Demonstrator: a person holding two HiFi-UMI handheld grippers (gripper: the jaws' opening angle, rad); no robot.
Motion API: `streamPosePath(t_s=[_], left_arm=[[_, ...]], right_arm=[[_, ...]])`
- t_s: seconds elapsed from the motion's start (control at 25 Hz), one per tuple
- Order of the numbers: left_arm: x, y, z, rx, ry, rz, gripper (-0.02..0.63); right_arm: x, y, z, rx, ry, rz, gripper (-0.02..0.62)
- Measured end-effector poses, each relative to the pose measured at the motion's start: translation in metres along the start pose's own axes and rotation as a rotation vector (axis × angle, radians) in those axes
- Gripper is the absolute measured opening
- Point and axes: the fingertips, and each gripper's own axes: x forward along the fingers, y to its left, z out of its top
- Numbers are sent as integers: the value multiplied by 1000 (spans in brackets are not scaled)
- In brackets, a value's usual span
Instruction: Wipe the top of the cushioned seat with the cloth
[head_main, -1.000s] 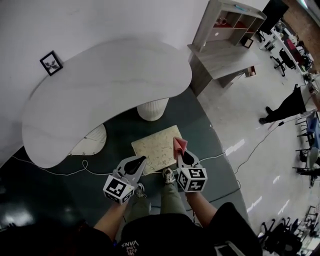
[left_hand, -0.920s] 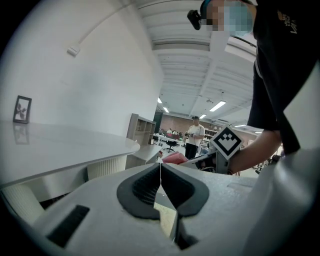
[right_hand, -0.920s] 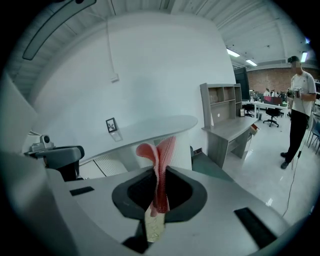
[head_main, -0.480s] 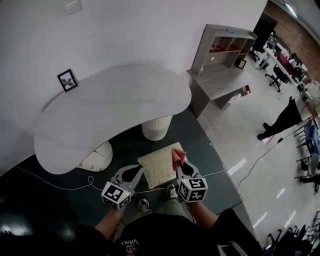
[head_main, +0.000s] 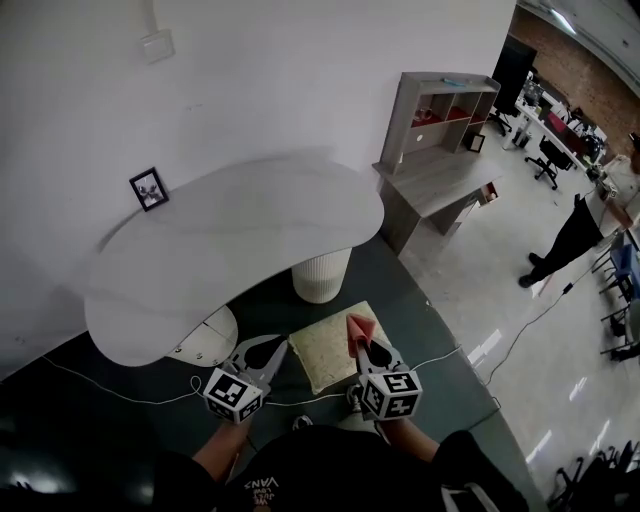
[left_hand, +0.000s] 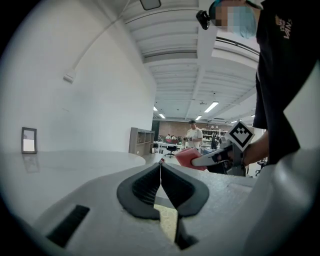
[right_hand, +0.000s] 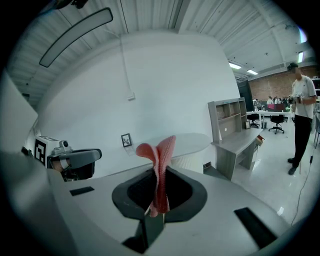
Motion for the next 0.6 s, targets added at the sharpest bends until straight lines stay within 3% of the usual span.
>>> streamPosePath(t_s=[0.6], left_arm=[[-19, -2, 25, 31, -37, -1, 18]], right_arm=[[-17, 17, 13, -40, -47, -3, 26]])
